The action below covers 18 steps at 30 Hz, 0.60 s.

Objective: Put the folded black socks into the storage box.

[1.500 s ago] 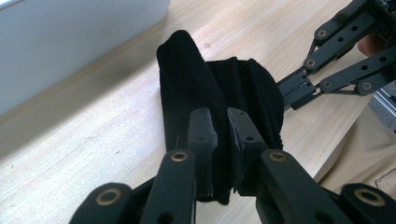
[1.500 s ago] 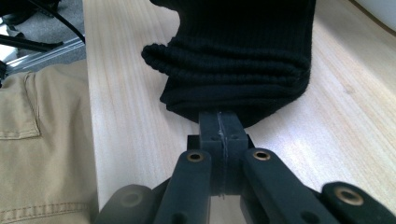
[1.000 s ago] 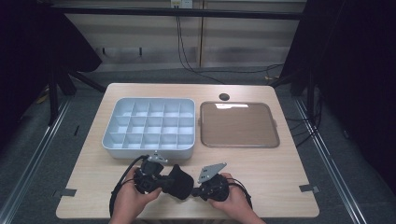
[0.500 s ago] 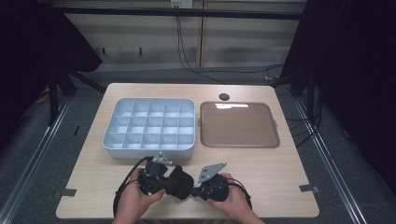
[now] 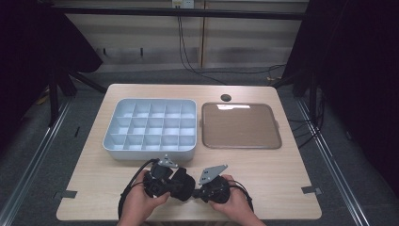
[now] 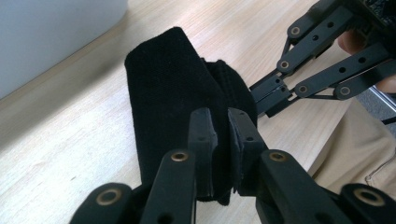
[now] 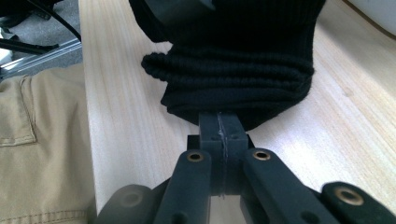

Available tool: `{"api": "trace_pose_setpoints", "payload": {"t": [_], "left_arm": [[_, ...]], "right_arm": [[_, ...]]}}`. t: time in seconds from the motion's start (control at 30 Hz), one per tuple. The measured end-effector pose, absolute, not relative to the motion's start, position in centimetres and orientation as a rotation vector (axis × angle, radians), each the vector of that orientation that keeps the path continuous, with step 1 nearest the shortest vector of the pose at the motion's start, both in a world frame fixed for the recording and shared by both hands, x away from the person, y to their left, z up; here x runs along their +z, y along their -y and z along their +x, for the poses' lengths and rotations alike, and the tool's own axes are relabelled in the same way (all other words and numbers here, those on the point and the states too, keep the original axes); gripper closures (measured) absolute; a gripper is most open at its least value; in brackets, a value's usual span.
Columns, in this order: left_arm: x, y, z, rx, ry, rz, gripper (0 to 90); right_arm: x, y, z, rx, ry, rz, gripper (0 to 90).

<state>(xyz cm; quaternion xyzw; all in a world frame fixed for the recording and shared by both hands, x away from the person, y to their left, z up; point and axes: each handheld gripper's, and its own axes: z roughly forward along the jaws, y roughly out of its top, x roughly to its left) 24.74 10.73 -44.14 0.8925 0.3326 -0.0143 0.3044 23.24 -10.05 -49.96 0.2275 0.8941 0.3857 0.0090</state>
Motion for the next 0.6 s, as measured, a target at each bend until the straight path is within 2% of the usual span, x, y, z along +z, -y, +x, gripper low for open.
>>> {"api": "trace_pose_setpoints", "payload": {"t": [0.6], "left_arm": [[-45.8,-9.2,24.5,-0.064,-0.84,2.382,80.8]], "right_arm": [[-49.9,10.1,23.2,1.198,-2.789,0.724,90.0]]}}
